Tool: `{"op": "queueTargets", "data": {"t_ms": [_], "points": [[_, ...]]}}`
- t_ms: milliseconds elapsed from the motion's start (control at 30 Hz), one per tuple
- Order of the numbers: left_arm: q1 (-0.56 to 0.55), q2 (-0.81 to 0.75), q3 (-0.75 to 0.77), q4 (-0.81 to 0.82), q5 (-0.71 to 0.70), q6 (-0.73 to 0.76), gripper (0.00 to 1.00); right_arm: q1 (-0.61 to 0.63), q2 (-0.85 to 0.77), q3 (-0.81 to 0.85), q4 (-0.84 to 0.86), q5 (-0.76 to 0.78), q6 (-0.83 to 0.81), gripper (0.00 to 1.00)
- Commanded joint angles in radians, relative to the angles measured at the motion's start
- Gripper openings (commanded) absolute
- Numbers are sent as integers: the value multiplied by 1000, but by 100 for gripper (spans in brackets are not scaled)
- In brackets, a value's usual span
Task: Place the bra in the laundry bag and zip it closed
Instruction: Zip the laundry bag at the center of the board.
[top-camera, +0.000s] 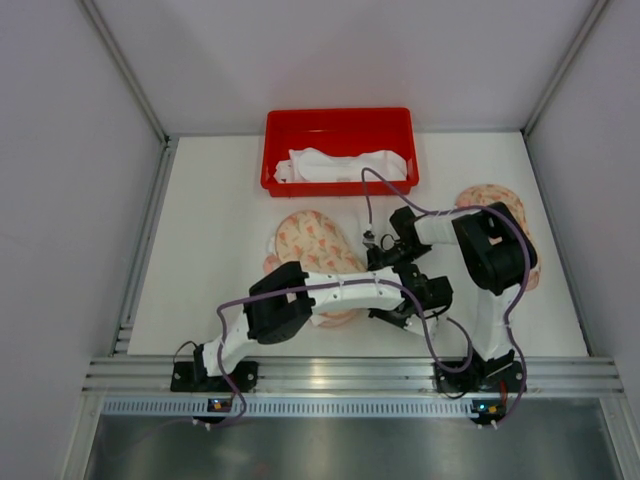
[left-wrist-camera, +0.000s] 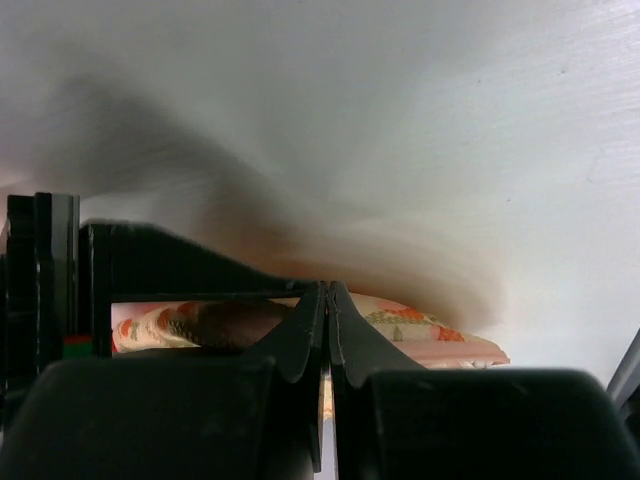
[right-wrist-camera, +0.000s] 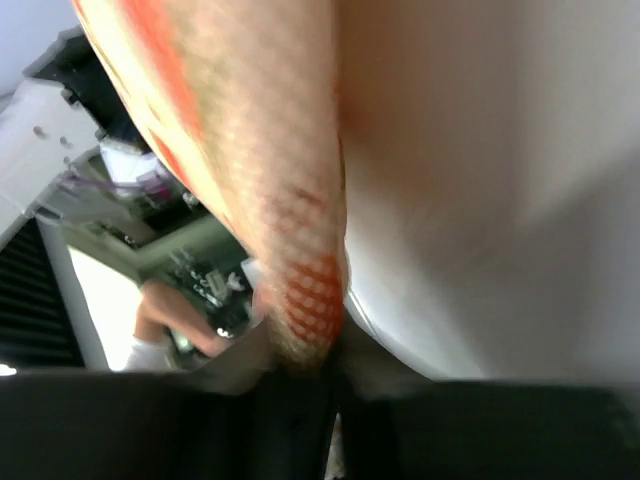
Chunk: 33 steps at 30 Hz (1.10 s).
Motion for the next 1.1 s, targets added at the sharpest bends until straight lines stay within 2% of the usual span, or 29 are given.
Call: {"op": "queueTargets", "data": {"t_ms": [0,67,367,567,600,667,700,800,867,1067], "points": [[-11,-13,28,38,-1,-2,0,-1,-23,13,-18,-43,-21,7],[-18,-37,-7,38,28,-2,0,-6,-9,22,-16,-49,-21,0],[-132,-156,-208,38,162,-60,0,-15,83,108,-153,-55,-176,0],[-138,-212,-292,45,199,-100,0,-21,131,180,-295,-28,-340,0],[-138,-217,-298,51,185,-103,0,-24,138,205,-300,-24,-342,4],[-136,-225,-308,82,147,-113,0,-32,134,220,-303,-23,-323,24],[-132,-225,-305,114,124,-123,0,-30,115,219,-297,-24,-311,45],[-97,-193,-228,130,73,-168,0,-30,70,184,-278,-12,-274,66],[-65,-157,-156,133,42,-183,0,-33,56,167,-300,-9,-289,69],[-15,-88,-42,136,-8,-177,0,-32,31,102,-334,-21,-317,68]]}}
